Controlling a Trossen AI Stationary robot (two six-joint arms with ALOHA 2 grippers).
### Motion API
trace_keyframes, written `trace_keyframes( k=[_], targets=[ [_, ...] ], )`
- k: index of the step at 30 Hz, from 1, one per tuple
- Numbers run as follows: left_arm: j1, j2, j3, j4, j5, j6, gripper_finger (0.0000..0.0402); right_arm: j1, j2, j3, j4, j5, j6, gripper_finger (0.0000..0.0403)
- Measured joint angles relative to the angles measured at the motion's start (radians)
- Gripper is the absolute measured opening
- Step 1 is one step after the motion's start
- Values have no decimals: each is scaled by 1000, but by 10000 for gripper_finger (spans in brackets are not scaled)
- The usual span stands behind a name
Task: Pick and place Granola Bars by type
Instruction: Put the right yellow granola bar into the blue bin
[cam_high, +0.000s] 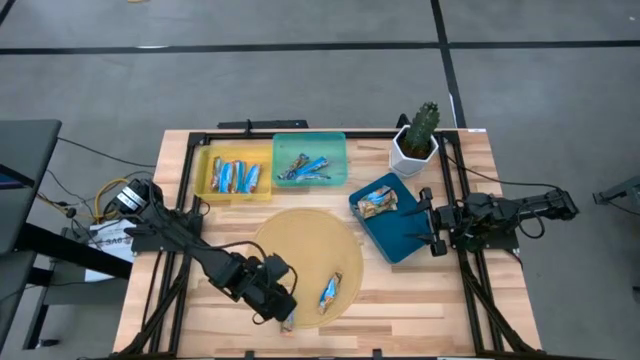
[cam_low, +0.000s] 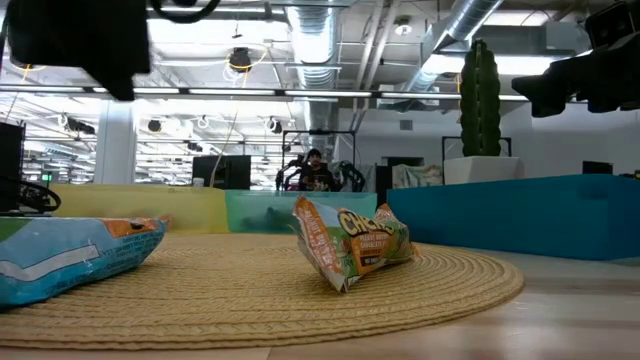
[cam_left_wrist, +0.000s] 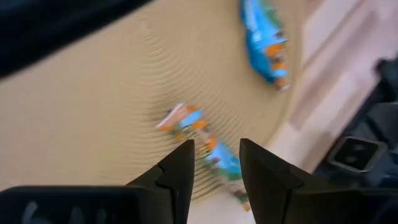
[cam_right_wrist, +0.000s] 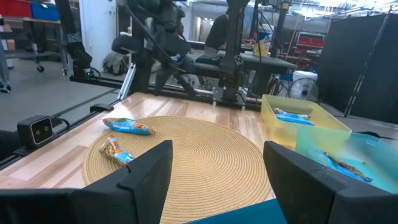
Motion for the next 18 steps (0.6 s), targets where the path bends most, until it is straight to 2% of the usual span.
trace_keyframes(
  k=[7, 9, 12, 18],
  targets=[
    [28, -64, -5, -130, -10, 46, 119, 0, 0, 0, 0, 0, 0, 244],
    [45, -108, -52, -116, -20, 71, 119, 0, 0, 0, 0, 0, 0, 244],
    [65, -201, -187, -20, -24, 91, 119, 0, 0, 0, 0, 0, 0, 244],
    [108, -446, -564, 354, 34, 174, 119, 0, 0, 0, 0, 0, 0, 244]
  ],
)
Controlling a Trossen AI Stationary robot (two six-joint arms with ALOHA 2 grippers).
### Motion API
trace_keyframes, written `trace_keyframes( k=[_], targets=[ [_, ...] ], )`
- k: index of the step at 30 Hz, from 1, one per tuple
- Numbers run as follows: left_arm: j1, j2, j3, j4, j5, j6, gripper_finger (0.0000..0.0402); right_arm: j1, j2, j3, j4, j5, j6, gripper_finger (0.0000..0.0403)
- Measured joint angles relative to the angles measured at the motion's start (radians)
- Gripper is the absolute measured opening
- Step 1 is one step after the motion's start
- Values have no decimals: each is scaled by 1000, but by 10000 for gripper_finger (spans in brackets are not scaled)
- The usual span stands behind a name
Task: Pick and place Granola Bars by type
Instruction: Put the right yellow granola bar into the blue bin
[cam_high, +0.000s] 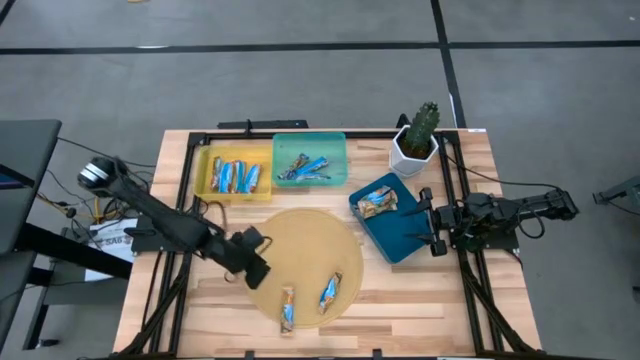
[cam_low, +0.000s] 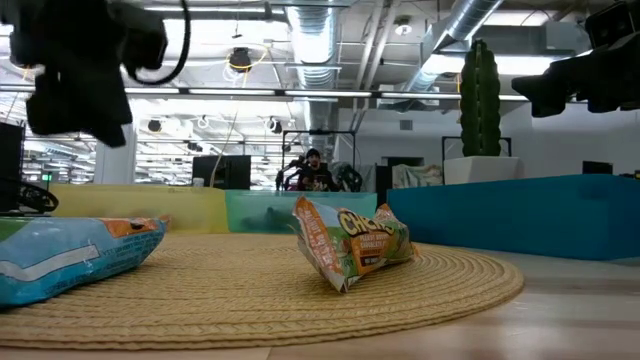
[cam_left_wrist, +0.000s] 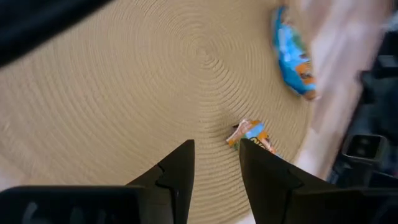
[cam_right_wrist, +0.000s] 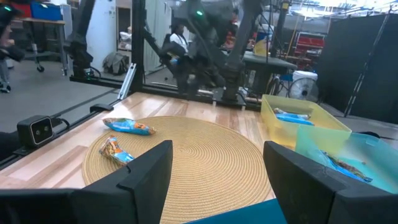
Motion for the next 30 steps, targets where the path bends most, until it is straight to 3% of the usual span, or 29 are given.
trace_keyframes(
  k=[6, 10, 22, 30],
  targets=[
    [46, -226, -301, 302, 64, 289, 119, 0, 0, 0, 0, 0, 0, 244],
    [71, -384, -436, 384, 94, 458, 119, 0, 0, 0, 0, 0, 0, 244],
    [106, -686, -584, 407, 120, 842, 119, 0, 0, 0, 0, 0, 0, 244],
    [128, -779, -650, 502, 118, 1067, 119, 0, 0, 0, 0, 0, 0, 244]
  ],
)
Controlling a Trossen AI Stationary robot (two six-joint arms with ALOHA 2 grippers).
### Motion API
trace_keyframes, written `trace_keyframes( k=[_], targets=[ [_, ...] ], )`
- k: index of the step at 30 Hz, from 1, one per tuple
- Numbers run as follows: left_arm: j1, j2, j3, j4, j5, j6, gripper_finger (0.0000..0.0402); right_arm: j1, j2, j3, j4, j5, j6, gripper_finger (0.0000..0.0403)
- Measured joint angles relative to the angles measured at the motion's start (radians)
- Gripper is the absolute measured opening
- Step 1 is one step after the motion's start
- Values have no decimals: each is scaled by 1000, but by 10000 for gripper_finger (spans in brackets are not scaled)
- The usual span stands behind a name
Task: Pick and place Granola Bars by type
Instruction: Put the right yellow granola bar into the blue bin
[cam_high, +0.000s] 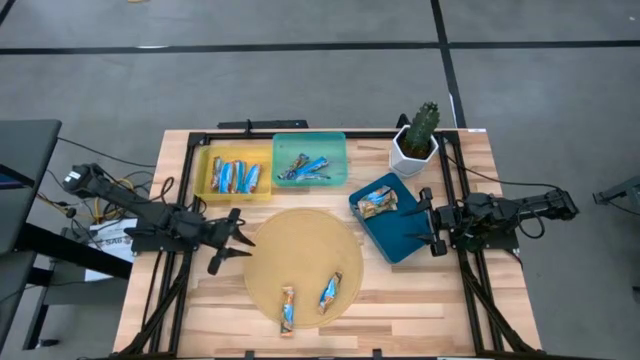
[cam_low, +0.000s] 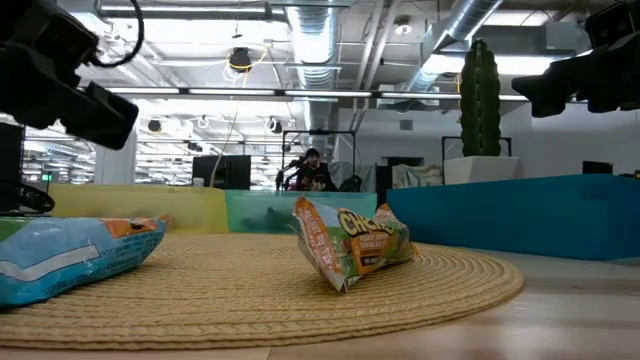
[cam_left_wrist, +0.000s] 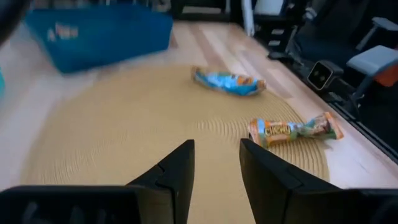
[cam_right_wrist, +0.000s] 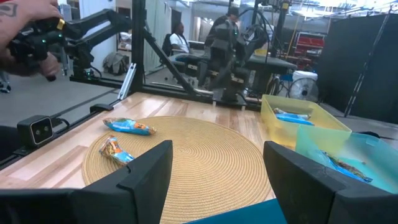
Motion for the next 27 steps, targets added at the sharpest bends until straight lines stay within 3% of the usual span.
trace_keyframes(
  k=[4, 14, 20, 27],
  targets=[
    [0, -29, -29, 78, -3, 128, 119, 0, 0, 0, 0, 0, 0, 244],
    [27, -96, -29, 72, -48, 323, 119, 0, 0, 0, 0, 0, 0, 244],
    [103, -253, -30, -82, -32, 370, 119, 0, 0, 0, 0, 0, 0, 244],
    [149, -375, -30, -108, 61, 383, 119, 0, 0, 0, 0, 0, 0, 244]
  ],
)
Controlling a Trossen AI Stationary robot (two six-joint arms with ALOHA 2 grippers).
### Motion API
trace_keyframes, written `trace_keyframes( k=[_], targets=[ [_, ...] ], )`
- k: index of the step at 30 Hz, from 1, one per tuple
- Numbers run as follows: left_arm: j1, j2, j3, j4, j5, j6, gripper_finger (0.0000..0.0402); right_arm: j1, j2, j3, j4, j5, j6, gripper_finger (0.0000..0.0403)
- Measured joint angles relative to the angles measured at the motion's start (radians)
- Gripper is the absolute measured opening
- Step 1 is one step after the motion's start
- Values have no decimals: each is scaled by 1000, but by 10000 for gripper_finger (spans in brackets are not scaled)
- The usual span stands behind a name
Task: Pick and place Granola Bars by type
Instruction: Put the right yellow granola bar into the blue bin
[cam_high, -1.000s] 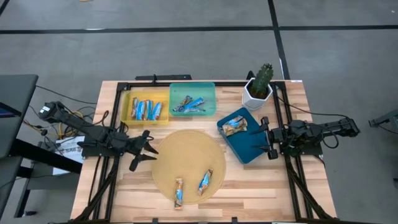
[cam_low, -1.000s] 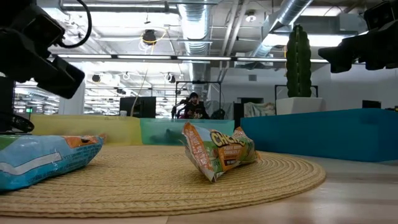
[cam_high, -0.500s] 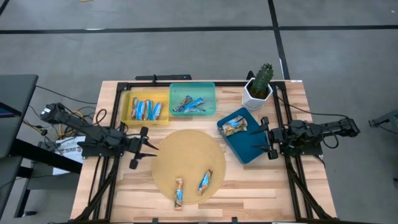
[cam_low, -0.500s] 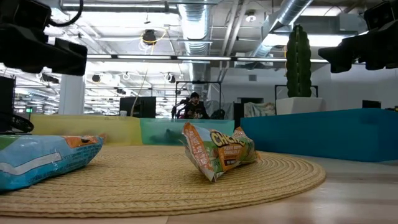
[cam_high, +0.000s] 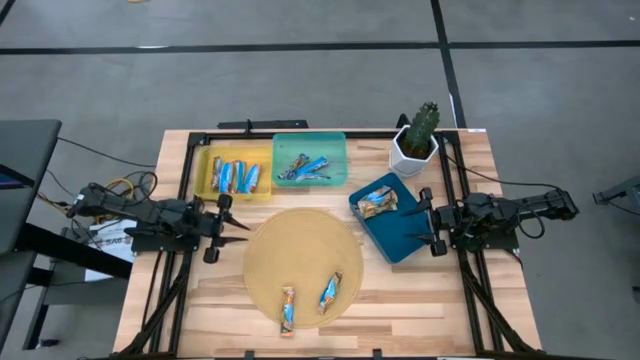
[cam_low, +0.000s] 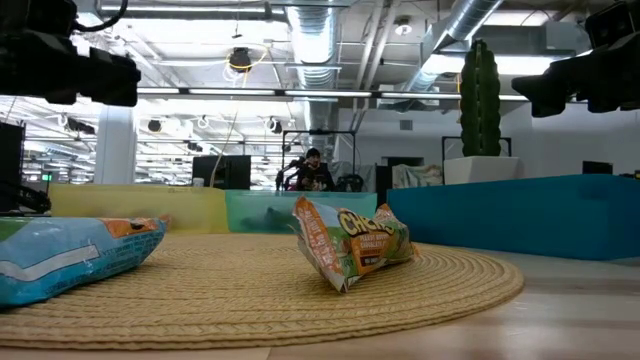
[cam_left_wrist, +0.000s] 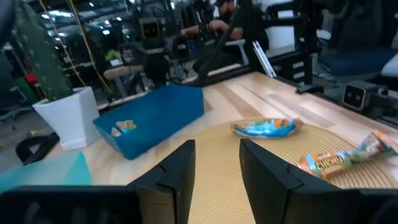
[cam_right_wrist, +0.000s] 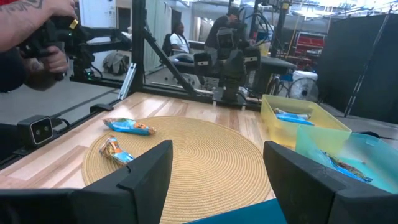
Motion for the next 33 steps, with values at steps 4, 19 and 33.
trace_keyframes(
  k=[4, 19, 33],
  targets=[
    [23, -49, 0, 0, -4, -1, 119, 0, 0, 0, 0, 0, 0, 244],
    [42, -84, -2, 21, -122, -63, 119, 0, 0, 0, 0, 0, 0, 244],
    [42, -82, -2, 21, -123, -67, 119, 0, 0, 0, 0, 0, 0, 244]
  ],
)
